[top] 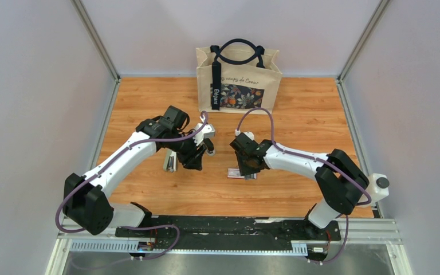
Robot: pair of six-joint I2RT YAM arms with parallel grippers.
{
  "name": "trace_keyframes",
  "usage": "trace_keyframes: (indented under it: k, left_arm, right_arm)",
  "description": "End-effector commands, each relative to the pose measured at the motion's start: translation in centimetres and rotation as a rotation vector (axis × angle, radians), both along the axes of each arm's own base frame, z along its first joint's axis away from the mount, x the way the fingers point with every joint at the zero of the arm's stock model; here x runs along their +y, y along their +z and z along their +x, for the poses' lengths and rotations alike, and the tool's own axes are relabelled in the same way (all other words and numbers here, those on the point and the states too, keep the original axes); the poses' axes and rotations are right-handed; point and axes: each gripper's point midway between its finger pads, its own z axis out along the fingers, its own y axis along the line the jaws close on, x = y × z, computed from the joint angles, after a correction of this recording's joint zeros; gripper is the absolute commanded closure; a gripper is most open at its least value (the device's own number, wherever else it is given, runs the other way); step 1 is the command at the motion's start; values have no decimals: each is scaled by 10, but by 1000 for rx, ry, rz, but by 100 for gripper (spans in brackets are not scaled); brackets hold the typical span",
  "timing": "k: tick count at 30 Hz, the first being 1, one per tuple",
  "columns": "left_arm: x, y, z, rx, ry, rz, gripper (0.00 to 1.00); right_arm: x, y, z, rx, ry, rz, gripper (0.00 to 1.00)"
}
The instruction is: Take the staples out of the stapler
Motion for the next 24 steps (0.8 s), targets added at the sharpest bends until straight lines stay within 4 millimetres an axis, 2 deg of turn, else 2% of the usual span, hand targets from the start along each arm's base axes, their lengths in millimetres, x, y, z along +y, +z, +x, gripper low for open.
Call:
trace_keyframes:
  k: [1,12,24]
  left_arm:
    - [-6,14,3,-30,-38,-38,46]
    - [-6,12,4,-30,-38,-32,46]
    - [-6,12,4,-29,-38,-31,47]
  right_arm:
    - [3,0,11,-42,3,6,68]
    - [7,-6,8,-13,25,11,69]
    - [6,-4,8,-17,19,15,81]
